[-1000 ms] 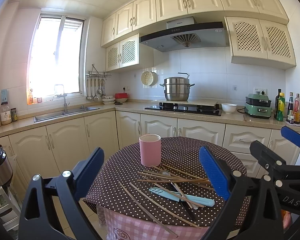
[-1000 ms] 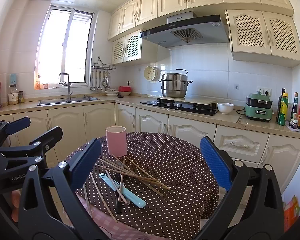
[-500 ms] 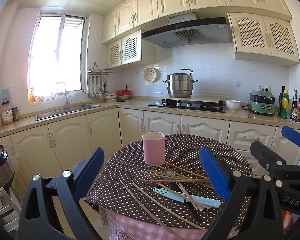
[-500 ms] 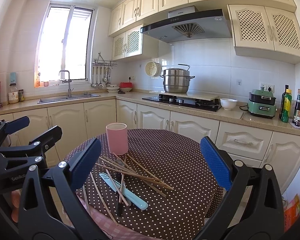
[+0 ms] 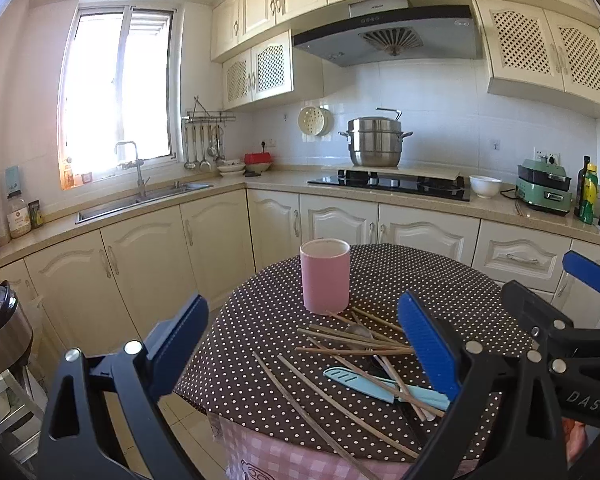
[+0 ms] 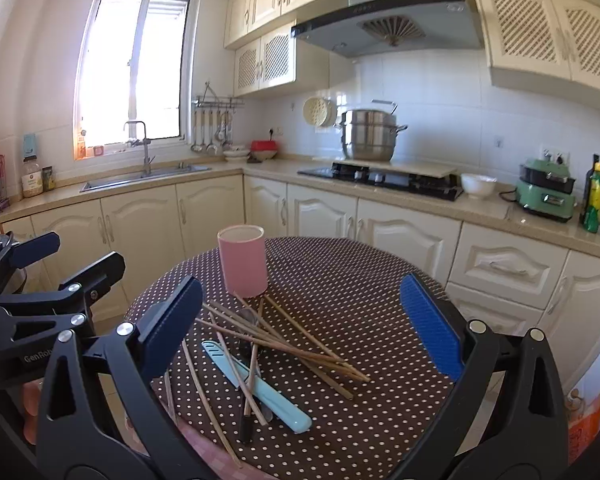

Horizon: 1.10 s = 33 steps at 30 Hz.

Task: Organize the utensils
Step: 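Grasp a wooden chopstick with the left tool while the right tool grasps another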

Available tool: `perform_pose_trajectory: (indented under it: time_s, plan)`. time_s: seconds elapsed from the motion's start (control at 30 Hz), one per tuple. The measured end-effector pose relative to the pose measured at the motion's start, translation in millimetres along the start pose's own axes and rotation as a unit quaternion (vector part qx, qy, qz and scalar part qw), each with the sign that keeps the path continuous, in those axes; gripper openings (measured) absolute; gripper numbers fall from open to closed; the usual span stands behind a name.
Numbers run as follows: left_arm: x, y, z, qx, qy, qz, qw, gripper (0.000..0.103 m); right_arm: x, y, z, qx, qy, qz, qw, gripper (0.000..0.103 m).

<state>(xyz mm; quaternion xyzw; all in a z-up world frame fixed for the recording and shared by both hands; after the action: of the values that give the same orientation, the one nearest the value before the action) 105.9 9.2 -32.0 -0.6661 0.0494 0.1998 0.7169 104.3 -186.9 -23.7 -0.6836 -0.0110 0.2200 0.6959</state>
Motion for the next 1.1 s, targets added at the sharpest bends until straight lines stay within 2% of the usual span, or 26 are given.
perform_pose_trajectory:
  time_s: [0.1, 0.23, 0.3, 0.37, 0.47, 0.53, 0.6, 0.7, 0.8, 0.93, 1.0, 1.1]
  plan:
    - [24.6, 3.8, 1.8, 0.006, 0.002, 0.047, 0.9989, 0.094, 22.5, 3.9, 0.7, -0.003, -0.007, 0.021, 1.0, 0.097]
    - [62.9, 14.1, 17.8, -0.026, 0.008, 0.126, 0.9917, 0.094, 53.0, 8.9, -2.3, -0.006, -0.008, 0.054, 0.999, 0.097]
    - [79.8, 24.4, 27.3, -0.051, 0.018, 0.167, 0.9844, 0.094, 66.9, 12.2, -1.9, -0.015, -0.01, 0.069, 0.997, 0.097]
    - [96.9, 34.9, 37.4, -0.084, 0.032, 0.211, 0.9735, 0.094, 79.7, 16.3, -1.1, -0.026, -0.017, 0.086, 0.996, 0.097]
    - [118.1, 51.8, 43.6, -0.11, 0.041, 0.257, 0.9593, 0.093, 98.2, 22.7, 0.3, -0.037, -0.031, 0.116, 0.992, 0.097]
    - [128.2, 61.9, 42.4, -0.117, 0.044, 0.281, 0.9516, 0.081, 109.6, 26.3, 0.6, -0.041, -0.042, 0.136, 0.989, 0.097]
    - [139.9, 71.7, 38.8, -0.12, 0.051, 0.314, 0.9403, 0.065, 120.5, 29.7, 2.7, -0.045, -0.06, 0.161, 0.984, 0.097]
    - [154.9, 83.2, 32.1, -0.123, 0.057, 0.349, 0.9271, 0.054, 132.6, 34.8, 8.4, -0.051, -0.092, 0.194, 0.975, 0.097]
    - [166.6, 91.3, 23.9, -0.115, 0.057, 0.371, 0.9199, 0.046, 140.1, 36.4, 15.5, -0.058, -0.121, 0.219, 0.966, 0.095]
    - [179.1, 98.6, 15.9, -0.105, 0.054, 0.391, 0.9127, 0.038, 147.3, 36.6, 21.9, -0.058, -0.155, 0.244, 0.955, 0.087]
    - [184.0, 102.1, 14.5, -0.108, 0.056, 0.402, 0.9077, 0.03, 151.7, 37.0, 24.8, -0.055, -0.167, 0.257, 0.95, 0.082]
    - [187.8, 105.8, 14.4, -0.101, 0.045, 0.4, 0.9097, 0.02, 155.9, 37.6, 31.0, -0.06, -0.181, 0.271, 0.944, 0.079]
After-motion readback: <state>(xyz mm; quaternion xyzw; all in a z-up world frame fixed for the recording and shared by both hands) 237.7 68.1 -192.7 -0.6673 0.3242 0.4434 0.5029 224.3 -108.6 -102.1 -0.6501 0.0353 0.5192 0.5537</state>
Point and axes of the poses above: each gripper's, at about its wrist camera, not at the fingertips, and x roughly the way its jaws point, z to its left, y to its underside, the point moved 2 cm from there along x, roughly the way its jaws point, and after that the axes turned 8 degrees about -y, right-handed, at the moved point
